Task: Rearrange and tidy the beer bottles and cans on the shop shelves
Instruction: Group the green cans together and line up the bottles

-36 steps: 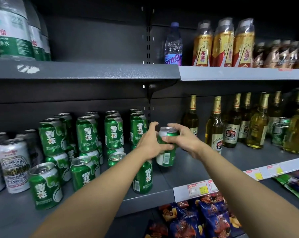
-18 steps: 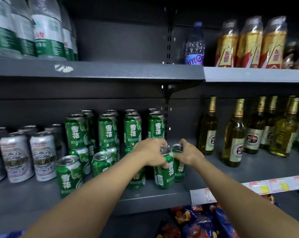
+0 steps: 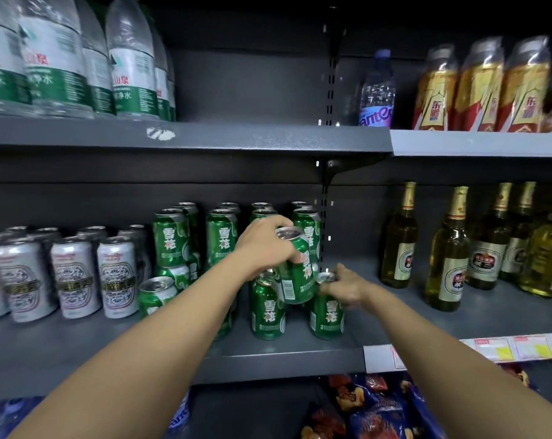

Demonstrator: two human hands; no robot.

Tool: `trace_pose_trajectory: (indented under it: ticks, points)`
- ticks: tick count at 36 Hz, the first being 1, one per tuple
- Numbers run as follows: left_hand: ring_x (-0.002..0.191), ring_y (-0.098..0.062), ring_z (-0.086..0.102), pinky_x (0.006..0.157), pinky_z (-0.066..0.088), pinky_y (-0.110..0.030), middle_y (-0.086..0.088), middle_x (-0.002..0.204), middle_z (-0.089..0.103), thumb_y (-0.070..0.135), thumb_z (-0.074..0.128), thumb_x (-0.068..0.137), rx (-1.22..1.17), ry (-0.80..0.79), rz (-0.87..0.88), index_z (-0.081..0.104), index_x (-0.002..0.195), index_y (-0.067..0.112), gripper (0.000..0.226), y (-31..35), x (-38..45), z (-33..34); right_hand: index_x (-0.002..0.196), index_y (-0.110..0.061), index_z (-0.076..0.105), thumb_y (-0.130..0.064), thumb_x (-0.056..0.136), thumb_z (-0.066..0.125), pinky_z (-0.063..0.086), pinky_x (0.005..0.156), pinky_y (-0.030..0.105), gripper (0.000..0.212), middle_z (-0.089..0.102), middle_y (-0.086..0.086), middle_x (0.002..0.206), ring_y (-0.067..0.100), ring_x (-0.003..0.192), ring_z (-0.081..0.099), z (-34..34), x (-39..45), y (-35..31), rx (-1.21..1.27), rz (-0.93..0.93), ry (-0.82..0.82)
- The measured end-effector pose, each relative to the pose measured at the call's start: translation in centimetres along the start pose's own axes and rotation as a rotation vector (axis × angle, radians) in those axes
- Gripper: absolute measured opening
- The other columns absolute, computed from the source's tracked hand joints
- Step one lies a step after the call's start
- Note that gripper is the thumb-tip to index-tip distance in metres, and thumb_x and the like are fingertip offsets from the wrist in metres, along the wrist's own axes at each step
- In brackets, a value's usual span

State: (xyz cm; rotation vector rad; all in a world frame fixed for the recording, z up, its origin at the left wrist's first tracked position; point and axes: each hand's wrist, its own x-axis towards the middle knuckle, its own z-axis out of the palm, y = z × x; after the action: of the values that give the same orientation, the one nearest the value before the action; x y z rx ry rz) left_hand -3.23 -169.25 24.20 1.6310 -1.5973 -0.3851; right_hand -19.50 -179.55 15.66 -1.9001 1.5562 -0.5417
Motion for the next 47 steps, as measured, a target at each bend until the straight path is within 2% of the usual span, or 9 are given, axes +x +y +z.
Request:
trace_pose_trajectory:
  ticks: [5,9,15,21,30,33,36,40,47]
  points:
    - [0.100,-0.021,0.054,0.086,0.046,-0.029,-0.001,0.109,0.056,0.022,0.085,0.066,-0.062,0.087,0.005,0.061,0.113,0.035,0.055,0.2,-0.5,-0.7,0.118,-0.014,0.043,-0.021,0.089,0.066,0.048,0.070,0.031,0.038,0.058,0.012,0.115,0.022,0.089,0.058,0.5,0.0,0.4,0.088,-0.072,0.003]
    - [0.114,-0.025,0.052,0.099,0.044,-0.037,-0.005,0.125,0.054,0.025,0.085,0.065,-0.037,0.117,-0.032,0.057,0.125,0.034,0.067,-0.2,-1.2,-1.5,0.134,-0.013,0.040,-0.036,0.091,0.063,0.049,0.094,0.037,0.053,0.056,0.012,0.130,0.027,0.112,0.058,0.8,-0.6,-0.1,0.015,-0.082,-0.023]
    - [0.105,-0.022,0.055,0.091,0.046,-0.035,0.000,0.107,0.058,0.021,0.084,0.068,-0.090,0.155,-0.053,0.040,0.136,0.028,0.081,-0.6,-1.9,-3.8,0.134,-0.030,0.048,-0.024,0.094,0.046,0.046,0.088,0.037,0.040,0.059,0.003,0.126,0.023,0.111,0.053,-0.4,-3.9,-4.0,0.140,-0.360,0.497]
    - [0.099,-0.024,0.058,0.087,0.048,-0.038,0.003,0.086,0.053,0.020,0.085,0.063,-0.119,0.207,-0.030,0.037,0.135,0.026,0.086,-1.6,-1.7,-6.8,0.152,-0.022,0.018,-0.017,0.085,0.070,0.028,0.107,0.028,0.085,0.035,-0.006,0.145,0.012,0.136,0.032,3.0,-8.3,-11.3,0.482,-0.566,-0.104]
    - [0.105,-0.016,0.056,0.085,0.044,-0.028,-0.006,0.117,0.059,0.036,0.070,0.084,-0.377,0.356,-0.006,0.036,0.141,0.017,0.069,-11.7,-3.0,-13.8,0.112,-0.025,0.051,-0.015,0.075,0.082,0.054,0.090,0.041,0.049,0.069,0.003,0.109,0.018,0.097,0.067,10.1,-6.6,-17.8,0.724,-0.510,0.082]
    - [0.096,-0.016,0.054,0.087,0.043,-0.028,-0.006,0.106,0.058,0.027,0.069,0.086,-0.419,0.448,-0.085,0.045,0.133,0.006,0.057,-17.0,-4.1,-14.5,0.108,-0.024,0.052,-0.011,0.075,0.081,0.056,0.079,0.025,0.045,0.069,0.002,0.106,0.014,0.092,0.067,11.8,-5.9,-19.4,0.716,-0.492,0.097]
    - [0.115,-0.018,0.047,0.093,0.040,-0.028,-0.003,0.123,0.047,0.040,0.075,0.074,-0.384,0.143,-0.154,0.032,0.141,0.017,0.083,-20.9,-4.9,-13.5,0.107,-0.021,0.049,-0.009,0.077,0.079,0.044,0.057,0.003,0.045,0.063,-0.012,0.091,0.004,0.090,0.062,13.4,-5.5,-20.5,0.713,-0.496,0.112]
    - [0.125,-0.021,0.046,0.107,0.040,-0.038,-0.001,0.139,0.041,0.046,0.086,0.054,-0.390,-0.097,-0.239,0.017,0.148,0.020,0.120,-23.6,-4.5,-11.1,0.124,-0.018,0.050,-0.020,0.070,0.086,0.053,0.089,0.030,0.065,0.066,0.000,0.114,0.015,0.102,0.063,15.3,-4.5,-21.8,0.616,-0.463,0.145]
    - [0.100,-0.014,0.062,0.094,0.051,-0.036,0.003,0.113,0.065,0.027,0.088,0.063,-0.289,0.065,-0.217,0.051,0.122,0.020,0.070,-25.4,-3.4,-8.1,0.118,-0.024,0.049,-0.015,0.069,0.086,0.054,0.091,0.038,0.062,0.067,0.000,0.108,0.016,0.098,0.066,16.9,-3.8,-22.3,0.495,-0.473,0.139]
